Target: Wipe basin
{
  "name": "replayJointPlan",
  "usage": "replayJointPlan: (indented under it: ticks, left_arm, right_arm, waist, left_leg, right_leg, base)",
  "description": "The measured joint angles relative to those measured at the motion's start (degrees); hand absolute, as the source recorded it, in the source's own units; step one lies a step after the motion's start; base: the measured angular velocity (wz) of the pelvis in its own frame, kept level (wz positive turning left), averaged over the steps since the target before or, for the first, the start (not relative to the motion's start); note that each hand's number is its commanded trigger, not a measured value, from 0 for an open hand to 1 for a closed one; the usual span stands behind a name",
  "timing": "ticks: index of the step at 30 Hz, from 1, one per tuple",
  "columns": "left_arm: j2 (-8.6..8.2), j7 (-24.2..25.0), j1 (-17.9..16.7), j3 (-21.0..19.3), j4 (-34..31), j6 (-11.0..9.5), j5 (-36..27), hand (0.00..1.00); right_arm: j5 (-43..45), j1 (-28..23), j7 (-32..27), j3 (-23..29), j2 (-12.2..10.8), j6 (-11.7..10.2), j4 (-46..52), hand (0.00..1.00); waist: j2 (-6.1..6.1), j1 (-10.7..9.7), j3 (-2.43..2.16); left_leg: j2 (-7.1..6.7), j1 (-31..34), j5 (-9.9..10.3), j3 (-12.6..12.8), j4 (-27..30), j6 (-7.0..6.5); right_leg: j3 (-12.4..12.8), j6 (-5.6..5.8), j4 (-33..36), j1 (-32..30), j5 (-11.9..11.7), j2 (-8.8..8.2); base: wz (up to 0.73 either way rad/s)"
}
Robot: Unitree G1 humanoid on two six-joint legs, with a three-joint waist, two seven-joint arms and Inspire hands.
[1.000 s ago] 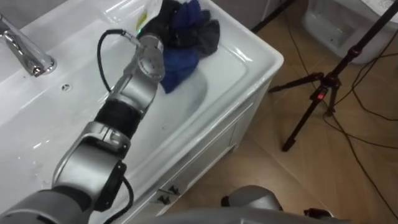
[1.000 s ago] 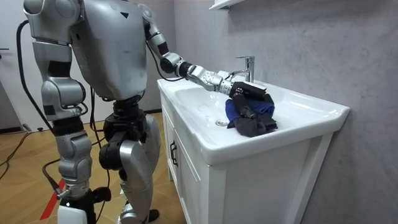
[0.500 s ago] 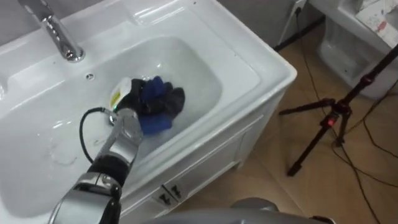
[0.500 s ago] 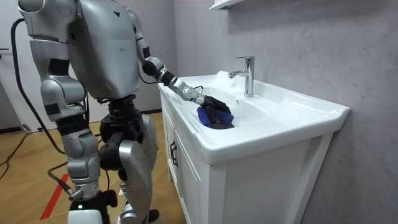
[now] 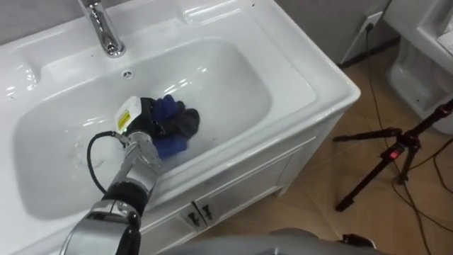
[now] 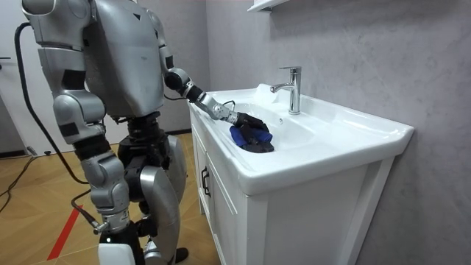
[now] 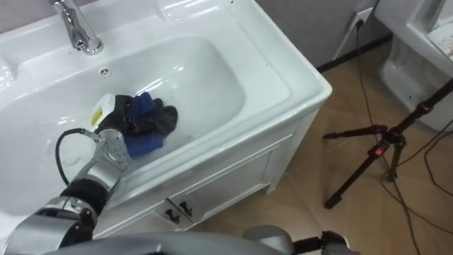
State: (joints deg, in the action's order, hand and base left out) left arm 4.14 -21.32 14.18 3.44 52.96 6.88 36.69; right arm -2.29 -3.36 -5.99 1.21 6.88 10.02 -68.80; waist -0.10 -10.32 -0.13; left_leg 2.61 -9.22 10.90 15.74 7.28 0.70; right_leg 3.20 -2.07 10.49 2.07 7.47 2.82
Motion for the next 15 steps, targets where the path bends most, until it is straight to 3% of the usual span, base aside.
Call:
replayJointPlan:
  ticks: [10,15]
  left_arm:
    - [0.04,-0.5,-1.4,-1.2,-0.1,0.0,12.7,1.0]
    - [0.76,-0.2,-2.6,-1.7,-0.1,0.1,17.3,1.0]
  right_arm:
    - [0.1,-0.4,0.4,0.2,0.0,-0.2,0.0,0.0]
    - [0.8,-0.6,1.0,1.3,0.5,-0.1,0.1,0.0]
  waist:
    - [-0.2,1.6,-0.05]
    - [0.55,2.0,-0.62]
  left_leg:
    - [0.11,0.0,0.0,-0.5,-0.1,0.01]
    - [0.13,-0.2,0.0,-1.2,-0.1,0.01]
  right_leg:
    - [-0.3,-0.08,0.0,0.0,0.1,0.09]
    - [-2.4,-0.25,-0.9,1.0,-0.2,-0.3]
  base:
    - [0.01]
    - [0.1]
